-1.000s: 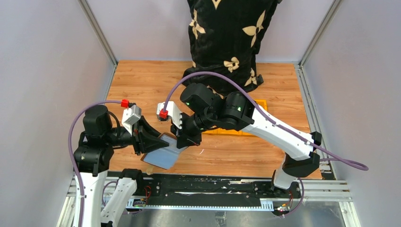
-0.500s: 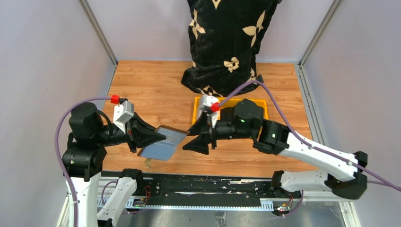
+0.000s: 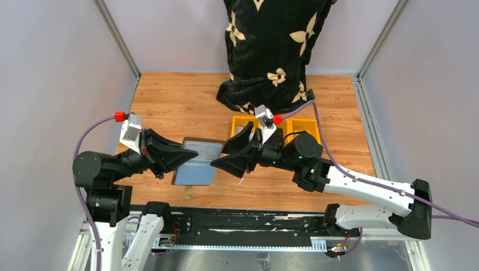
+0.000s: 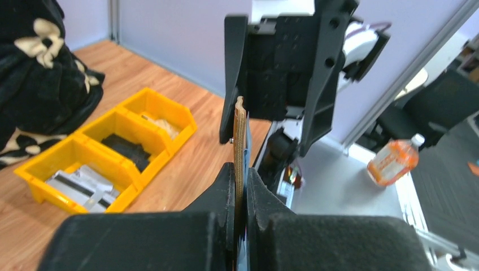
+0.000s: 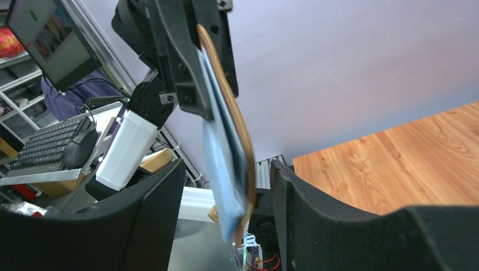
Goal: Take the credit cards out of the card holder
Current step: Remove the credit card from the card holder.
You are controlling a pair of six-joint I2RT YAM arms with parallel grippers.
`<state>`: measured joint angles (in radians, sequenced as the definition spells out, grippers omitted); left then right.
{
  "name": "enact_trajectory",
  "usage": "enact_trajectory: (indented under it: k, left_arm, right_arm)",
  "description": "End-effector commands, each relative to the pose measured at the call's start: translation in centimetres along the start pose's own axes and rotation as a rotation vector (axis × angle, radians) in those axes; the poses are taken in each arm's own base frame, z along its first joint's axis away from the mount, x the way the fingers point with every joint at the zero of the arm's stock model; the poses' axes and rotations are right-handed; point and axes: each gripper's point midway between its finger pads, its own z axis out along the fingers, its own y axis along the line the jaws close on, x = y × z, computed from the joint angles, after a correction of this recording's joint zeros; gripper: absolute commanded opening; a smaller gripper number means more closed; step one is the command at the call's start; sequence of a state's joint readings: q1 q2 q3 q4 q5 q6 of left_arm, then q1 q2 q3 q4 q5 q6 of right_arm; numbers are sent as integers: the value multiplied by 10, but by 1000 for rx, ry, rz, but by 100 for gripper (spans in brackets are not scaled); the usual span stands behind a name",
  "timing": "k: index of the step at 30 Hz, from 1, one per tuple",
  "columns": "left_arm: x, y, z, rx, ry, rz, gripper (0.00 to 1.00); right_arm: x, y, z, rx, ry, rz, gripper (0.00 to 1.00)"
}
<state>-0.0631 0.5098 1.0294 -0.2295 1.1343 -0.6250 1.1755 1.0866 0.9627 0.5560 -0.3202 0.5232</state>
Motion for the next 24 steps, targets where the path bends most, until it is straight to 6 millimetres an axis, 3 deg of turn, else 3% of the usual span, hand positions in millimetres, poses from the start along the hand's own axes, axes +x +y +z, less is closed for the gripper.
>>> enact_trajectory:
  k: [1,4,9,11,14,16,20,21,24]
  left_arm:
    - [-39,-22,2,43,-130,10,0]
    - [-38,-18,3,29,-129,-10,0]
    - [-26,-14,2,29,-106,-33,0]
    - [-12,-4,2,-8,-65,-67,8]
    - [4,8,0,-52,-14,-77,31]
    - [15,14,-2,-71,28,-88,56]
    - [26,17,-5,-56,114,-28,66]
    - [26,15,-5,-48,128,-13,67]
    - [30,13,-6,-19,164,-10,68]
  right_arm:
    - [-23,3,3,-31,-127,52,57]
    - [-27,5,4,-62,-153,101,44]
    - [-40,10,2,-137,-161,148,12]
    - [-43,11,-1,-159,-141,153,1]
    - [-41,9,-7,-159,-68,153,0]
    - [-36,4,-9,-128,26,133,0]
    - [-10,-9,-21,-25,296,47,0]
    - [6,-14,-29,-9,397,35,0]
    - [18,-16,-39,4,530,9,0]
